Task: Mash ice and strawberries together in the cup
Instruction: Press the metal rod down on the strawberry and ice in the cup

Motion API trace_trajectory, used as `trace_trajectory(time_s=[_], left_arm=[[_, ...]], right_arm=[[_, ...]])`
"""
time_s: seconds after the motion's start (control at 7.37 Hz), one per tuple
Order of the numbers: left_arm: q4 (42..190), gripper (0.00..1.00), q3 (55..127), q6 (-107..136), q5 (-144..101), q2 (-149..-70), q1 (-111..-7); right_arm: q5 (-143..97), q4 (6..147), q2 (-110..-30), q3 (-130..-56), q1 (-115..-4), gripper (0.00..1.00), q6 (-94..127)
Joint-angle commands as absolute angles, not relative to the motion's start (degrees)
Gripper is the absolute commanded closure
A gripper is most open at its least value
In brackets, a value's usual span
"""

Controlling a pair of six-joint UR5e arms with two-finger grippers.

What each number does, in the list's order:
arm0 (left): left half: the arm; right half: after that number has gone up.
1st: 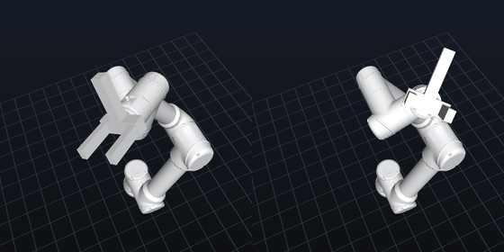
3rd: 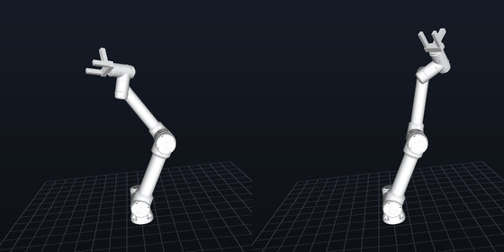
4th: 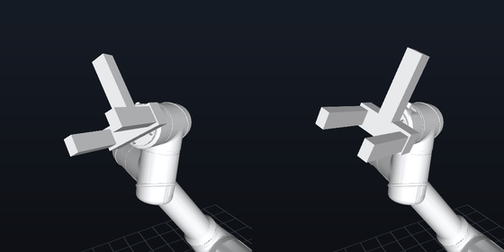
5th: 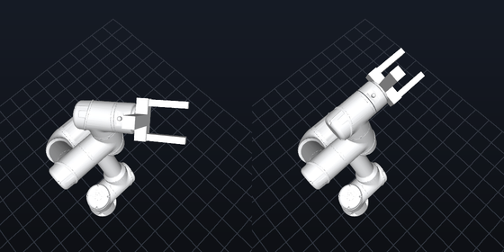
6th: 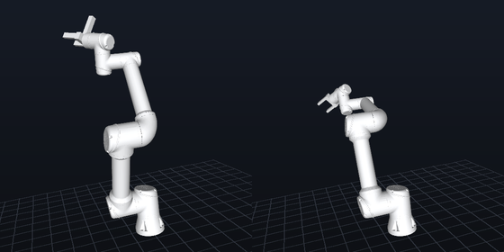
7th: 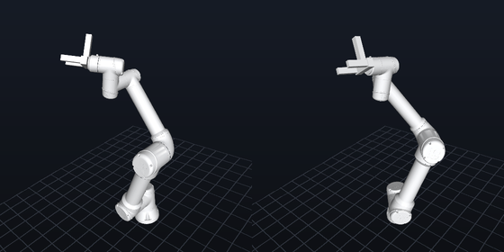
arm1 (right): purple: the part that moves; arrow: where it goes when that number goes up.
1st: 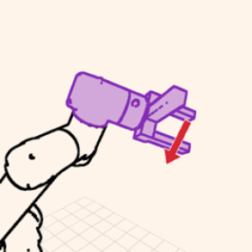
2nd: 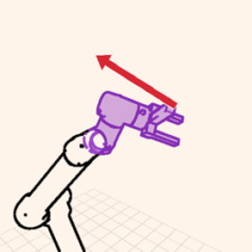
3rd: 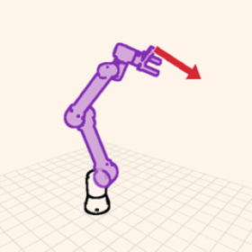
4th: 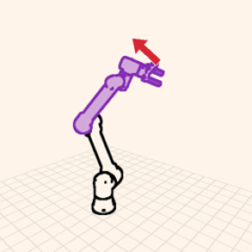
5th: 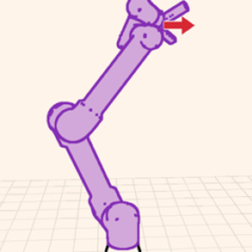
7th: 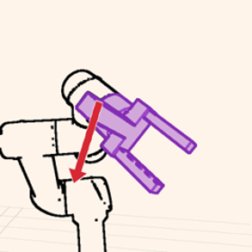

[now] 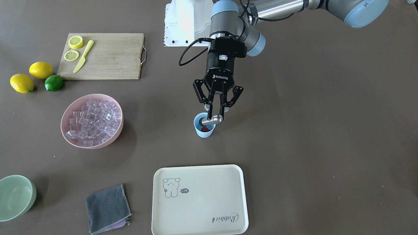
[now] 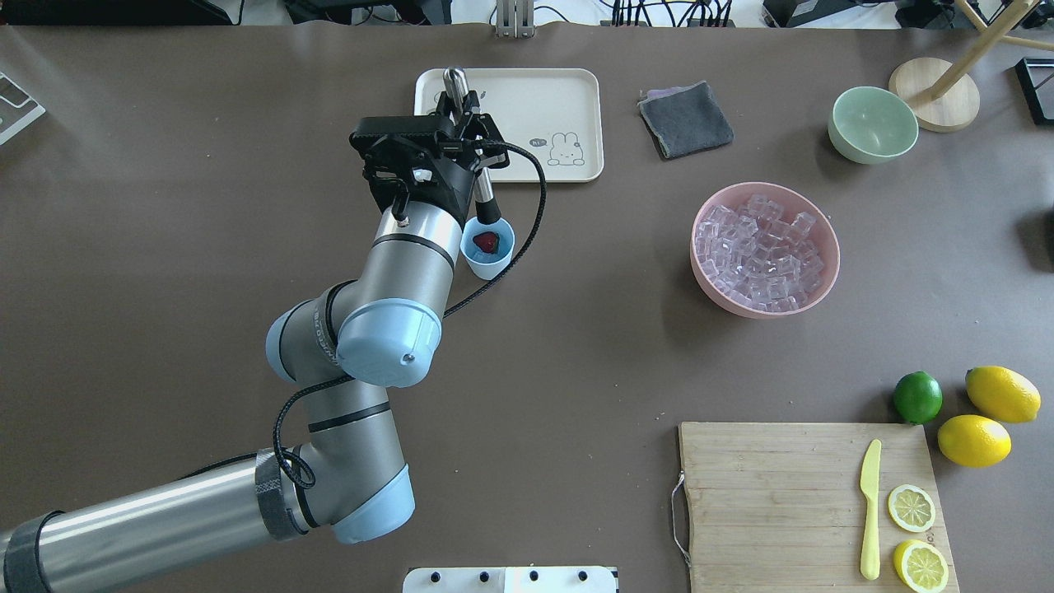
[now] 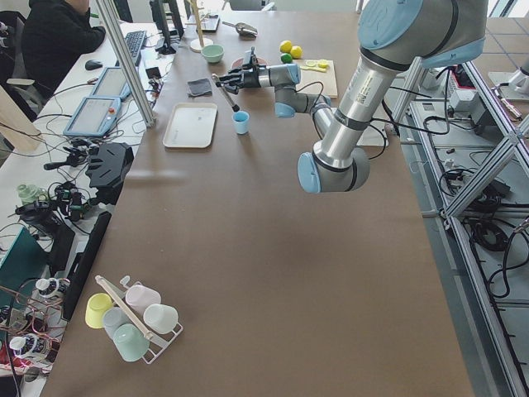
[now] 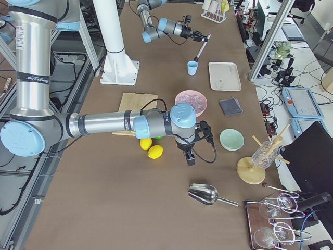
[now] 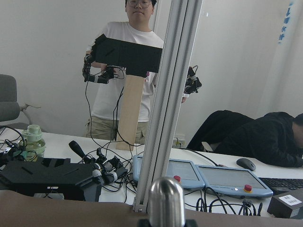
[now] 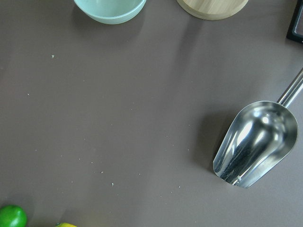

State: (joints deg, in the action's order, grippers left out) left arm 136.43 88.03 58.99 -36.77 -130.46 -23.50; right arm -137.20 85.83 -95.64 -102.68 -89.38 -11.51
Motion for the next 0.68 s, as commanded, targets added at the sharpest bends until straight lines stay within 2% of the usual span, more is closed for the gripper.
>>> trace_trajectory(time_s=[0.0, 0.54], left_arm=[[136.8, 0.76, 85.9, 59.8, -36.5, -130.2, -22.6], [138.4, 0.76, 84.0, 61.3, -36.5, -129.5, -21.0]], right_arm=[[-137.2, 85.8, -95.7, -102.8, -89.4, 0.01, -11.5], [-136.9, 85.9, -95.9, -102.6, -89.4, 0.01, -11.5]])
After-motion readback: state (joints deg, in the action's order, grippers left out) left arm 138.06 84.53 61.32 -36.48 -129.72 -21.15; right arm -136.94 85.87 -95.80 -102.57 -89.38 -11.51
